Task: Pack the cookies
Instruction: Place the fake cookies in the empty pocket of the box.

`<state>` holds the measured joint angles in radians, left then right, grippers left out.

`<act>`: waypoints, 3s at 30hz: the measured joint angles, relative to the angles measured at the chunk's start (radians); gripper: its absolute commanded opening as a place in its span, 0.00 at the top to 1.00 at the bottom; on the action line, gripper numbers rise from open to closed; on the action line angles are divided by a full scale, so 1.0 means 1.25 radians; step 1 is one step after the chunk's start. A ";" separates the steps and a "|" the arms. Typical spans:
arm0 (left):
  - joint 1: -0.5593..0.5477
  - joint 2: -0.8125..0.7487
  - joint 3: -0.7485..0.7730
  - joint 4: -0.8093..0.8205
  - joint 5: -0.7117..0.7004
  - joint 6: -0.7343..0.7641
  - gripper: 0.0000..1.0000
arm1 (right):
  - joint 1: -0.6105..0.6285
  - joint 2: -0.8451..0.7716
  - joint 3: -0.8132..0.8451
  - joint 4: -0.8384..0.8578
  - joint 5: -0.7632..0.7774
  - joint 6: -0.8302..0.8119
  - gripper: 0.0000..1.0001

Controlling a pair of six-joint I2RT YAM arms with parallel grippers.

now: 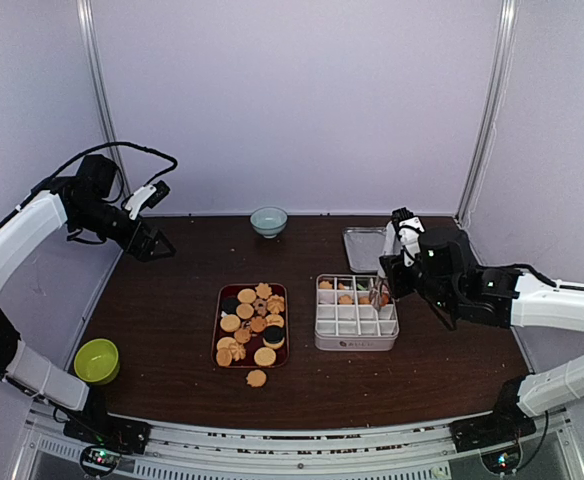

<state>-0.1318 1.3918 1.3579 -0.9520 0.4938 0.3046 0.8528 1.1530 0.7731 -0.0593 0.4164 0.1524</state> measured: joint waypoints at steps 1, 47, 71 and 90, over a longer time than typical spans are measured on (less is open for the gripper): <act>0.000 0.000 0.000 0.000 0.000 0.000 0.02 | 0.000 0.000 0.001 -0.001 -0.001 -0.001 0.59; 0.000 0.000 0.000 -0.002 0.000 0.000 0.02 | 0.000 0.089 0.031 0.109 0.009 -0.053 0.68; 0.000 0.001 0.009 -0.007 0.001 0.000 0.02 | 0.026 0.049 0.063 0.098 0.050 -0.054 0.63; 0.000 0.001 0.009 -0.014 -0.002 0.001 0.02 | 0.103 0.177 0.070 0.161 0.184 -0.106 0.64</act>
<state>-0.1314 1.3933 1.3693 -0.9695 0.4915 0.3058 0.9817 1.3739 0.8600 0.1417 0.6460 0.0204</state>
